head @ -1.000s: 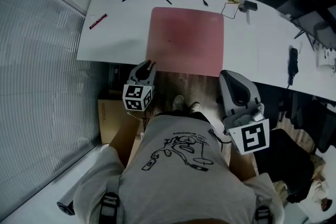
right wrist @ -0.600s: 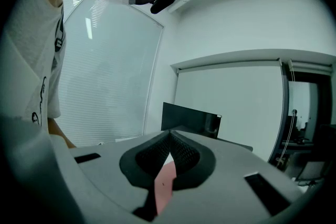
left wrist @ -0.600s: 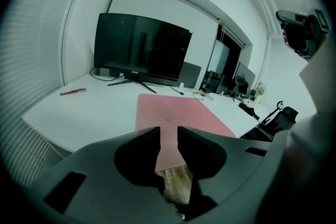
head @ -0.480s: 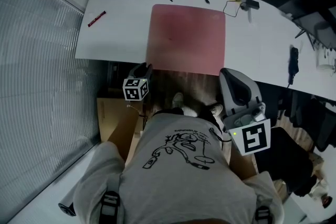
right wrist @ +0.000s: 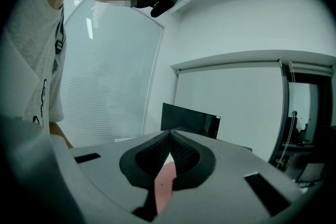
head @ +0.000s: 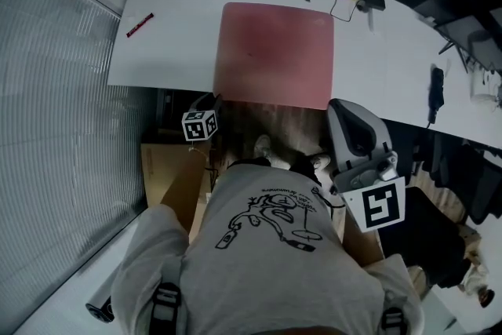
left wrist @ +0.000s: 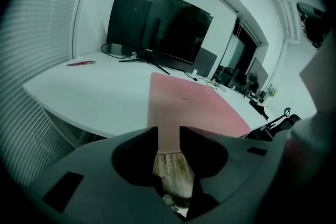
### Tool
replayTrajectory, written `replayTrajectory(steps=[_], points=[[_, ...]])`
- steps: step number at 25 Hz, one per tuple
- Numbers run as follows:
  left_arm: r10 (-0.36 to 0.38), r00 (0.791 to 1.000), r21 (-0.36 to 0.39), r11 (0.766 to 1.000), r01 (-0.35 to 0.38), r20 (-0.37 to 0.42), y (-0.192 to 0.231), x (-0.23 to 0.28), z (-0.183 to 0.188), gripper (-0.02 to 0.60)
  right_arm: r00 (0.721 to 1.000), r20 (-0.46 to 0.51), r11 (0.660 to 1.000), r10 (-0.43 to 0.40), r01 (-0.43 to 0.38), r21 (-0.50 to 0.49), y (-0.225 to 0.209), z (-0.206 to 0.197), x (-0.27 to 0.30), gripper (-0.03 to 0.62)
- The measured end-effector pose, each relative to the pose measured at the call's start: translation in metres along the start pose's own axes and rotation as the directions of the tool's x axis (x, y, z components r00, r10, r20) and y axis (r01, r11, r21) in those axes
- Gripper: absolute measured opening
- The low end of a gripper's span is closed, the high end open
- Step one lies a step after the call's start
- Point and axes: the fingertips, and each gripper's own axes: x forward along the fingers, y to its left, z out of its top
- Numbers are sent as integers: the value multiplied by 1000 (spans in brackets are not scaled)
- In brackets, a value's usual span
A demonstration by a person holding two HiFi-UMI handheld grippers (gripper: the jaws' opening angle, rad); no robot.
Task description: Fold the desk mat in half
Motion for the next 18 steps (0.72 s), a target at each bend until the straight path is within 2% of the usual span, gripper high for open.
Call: replayTrajectory(steps=[9,13,18], points=[[-12,998,-93,996,7,-59,14,19,-22,196,1000,-1,1000,9,-9,6,3,-3,-3,8],[-53,996,-169,985,39,-76,18,31,-31,216,1000,-1,1000,6,-6,5,4,-4,-4,8],[-99,991,-229,970,77,-90,17,43,-37,222,1000,-6,1000,-9,9,14,0,-8,-9,8]])
